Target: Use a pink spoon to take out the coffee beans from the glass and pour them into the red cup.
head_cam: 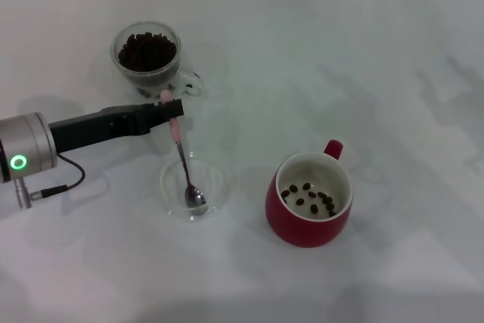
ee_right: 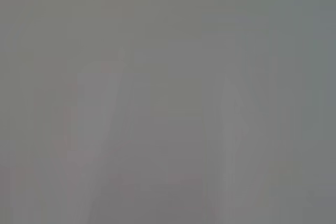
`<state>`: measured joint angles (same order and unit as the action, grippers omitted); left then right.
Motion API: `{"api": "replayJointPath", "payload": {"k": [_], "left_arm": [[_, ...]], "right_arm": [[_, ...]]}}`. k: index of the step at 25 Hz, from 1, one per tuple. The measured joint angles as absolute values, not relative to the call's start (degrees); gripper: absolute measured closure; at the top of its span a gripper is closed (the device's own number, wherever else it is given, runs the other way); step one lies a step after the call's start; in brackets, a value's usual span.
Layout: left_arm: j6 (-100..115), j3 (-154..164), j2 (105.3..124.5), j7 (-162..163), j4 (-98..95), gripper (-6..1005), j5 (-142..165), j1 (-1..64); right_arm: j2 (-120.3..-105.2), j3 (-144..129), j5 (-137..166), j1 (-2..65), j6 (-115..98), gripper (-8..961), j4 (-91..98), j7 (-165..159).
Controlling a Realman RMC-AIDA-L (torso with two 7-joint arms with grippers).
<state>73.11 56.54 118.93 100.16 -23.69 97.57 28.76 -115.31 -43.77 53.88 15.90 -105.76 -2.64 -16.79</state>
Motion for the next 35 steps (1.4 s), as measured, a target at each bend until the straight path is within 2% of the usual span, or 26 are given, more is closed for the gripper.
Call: {"api": "replayJointPath", "payload": {"k": [7, 18, 27, 31, 35], "left_arm": [[72.7, 56.5, 118.82, 100.1, -23.6, 839, 97.8, 27.9], [73.0, 56.1, 118.25, 97.9, -26.5, 611, 97.6, 25.7], [78.4, 55.7, 118.24, 86.1, -40.4, 470, 90.9, 16.9], [80.4, 54.4, 117.99, 78.4, -42.7, 469, 84.0, 13.0], [81.1, 48.0, 118.71, 68.6, -42.1, 473, 79.5, 9.3]], "right_arm": [[-115.31, -43.8, 54.0, 15.8, -105.9, 344, -2.8, -16.8], [-115.31, -43.9, 54.1, 15.4, -107.1, 344, -2.8, -16.9], [-115.25, -43.8, 53.9, 14.7, -108.8, 343, -2.7, -17.4], [-115.23, -43.8, 53.9, 14.3, -109.0, 343, -2.5, -17.4], [-115.22, -43.8, 53.3, 13.7, -109.0, 343, -2.4, -17.1]]}}
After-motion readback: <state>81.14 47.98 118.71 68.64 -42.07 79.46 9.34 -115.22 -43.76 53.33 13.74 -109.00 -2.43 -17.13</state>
